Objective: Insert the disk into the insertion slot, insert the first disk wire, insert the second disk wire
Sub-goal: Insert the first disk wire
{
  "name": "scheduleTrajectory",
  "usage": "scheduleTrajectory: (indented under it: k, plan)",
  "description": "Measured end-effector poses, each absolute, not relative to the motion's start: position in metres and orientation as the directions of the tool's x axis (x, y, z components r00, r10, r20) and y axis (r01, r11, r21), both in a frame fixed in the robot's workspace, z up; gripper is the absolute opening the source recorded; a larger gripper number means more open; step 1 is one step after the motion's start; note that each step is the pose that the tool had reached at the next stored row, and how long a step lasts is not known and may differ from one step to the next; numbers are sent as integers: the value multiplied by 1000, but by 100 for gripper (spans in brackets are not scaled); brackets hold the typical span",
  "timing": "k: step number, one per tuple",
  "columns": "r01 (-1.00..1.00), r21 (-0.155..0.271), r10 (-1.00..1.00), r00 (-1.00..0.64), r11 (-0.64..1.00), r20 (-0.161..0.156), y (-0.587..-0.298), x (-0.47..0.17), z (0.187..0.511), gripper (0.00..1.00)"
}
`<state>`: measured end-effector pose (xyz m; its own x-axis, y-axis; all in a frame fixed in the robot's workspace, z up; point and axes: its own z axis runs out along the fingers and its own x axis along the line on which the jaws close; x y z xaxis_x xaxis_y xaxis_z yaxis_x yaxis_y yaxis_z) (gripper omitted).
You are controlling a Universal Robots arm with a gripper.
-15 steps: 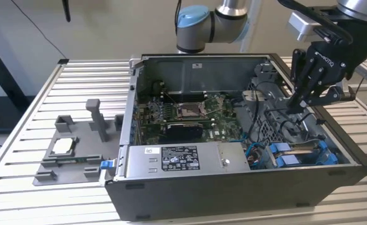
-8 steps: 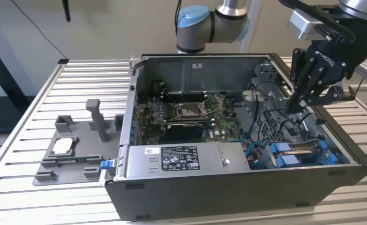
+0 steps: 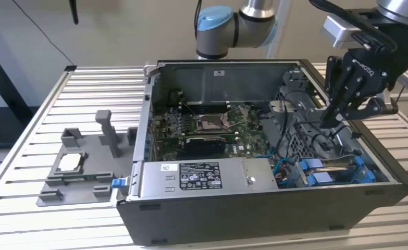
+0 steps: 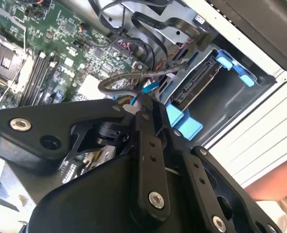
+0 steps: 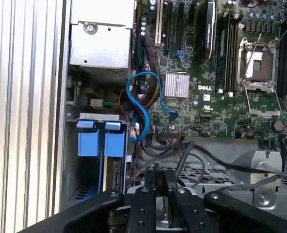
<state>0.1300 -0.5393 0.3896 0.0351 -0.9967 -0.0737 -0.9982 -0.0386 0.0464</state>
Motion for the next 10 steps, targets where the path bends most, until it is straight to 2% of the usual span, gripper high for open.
scheduleTrajectory:
  k: [10]
  plan:
    - [-999,30,-998,36,-38,-56,-559,130,385,19]
